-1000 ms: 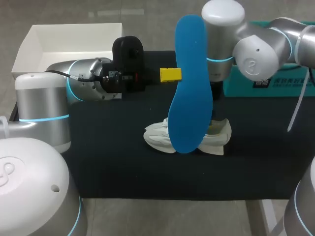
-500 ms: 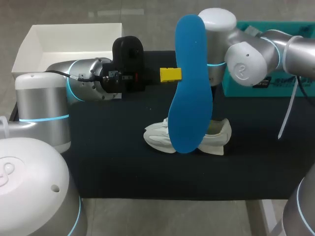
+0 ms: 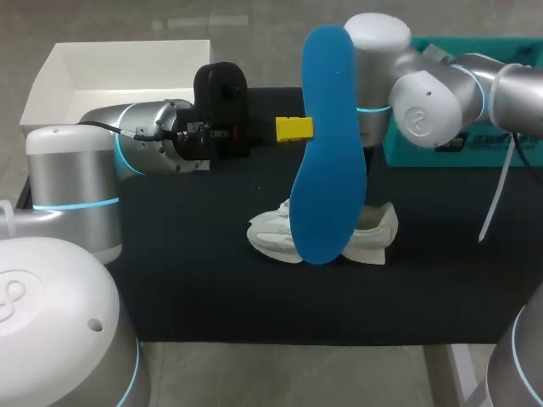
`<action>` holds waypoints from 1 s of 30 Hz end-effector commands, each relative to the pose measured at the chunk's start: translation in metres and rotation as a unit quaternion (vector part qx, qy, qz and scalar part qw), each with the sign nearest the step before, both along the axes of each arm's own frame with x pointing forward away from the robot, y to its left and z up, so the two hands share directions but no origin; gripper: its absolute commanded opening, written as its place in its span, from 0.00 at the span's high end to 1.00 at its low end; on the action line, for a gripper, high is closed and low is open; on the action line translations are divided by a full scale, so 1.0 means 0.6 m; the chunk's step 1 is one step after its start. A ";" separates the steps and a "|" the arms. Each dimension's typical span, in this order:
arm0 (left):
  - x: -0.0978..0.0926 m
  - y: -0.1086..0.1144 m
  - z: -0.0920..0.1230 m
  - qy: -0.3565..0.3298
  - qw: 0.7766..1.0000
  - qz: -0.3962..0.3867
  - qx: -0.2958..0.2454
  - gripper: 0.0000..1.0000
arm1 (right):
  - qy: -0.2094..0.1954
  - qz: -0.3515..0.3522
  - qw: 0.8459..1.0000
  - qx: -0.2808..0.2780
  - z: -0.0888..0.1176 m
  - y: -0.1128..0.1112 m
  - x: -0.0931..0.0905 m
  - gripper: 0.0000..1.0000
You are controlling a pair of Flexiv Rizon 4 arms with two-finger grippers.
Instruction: Take the shoe out of the shoebox, open the shoe tongue, remove and reinsert the insole, then place the shoe into the shoebox
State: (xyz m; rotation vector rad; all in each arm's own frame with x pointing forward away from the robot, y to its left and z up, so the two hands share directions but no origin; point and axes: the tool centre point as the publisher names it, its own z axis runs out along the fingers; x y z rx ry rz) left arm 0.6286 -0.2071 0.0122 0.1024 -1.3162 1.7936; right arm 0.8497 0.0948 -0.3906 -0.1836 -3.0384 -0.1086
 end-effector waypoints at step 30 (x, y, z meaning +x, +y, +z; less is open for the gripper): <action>-0.001 -0.001 -0.001 0.000 1.000 0.001 -0.001 1.00 | 0.047 -0.425 0.881 0.202 0.052 0.073 0.023 1.00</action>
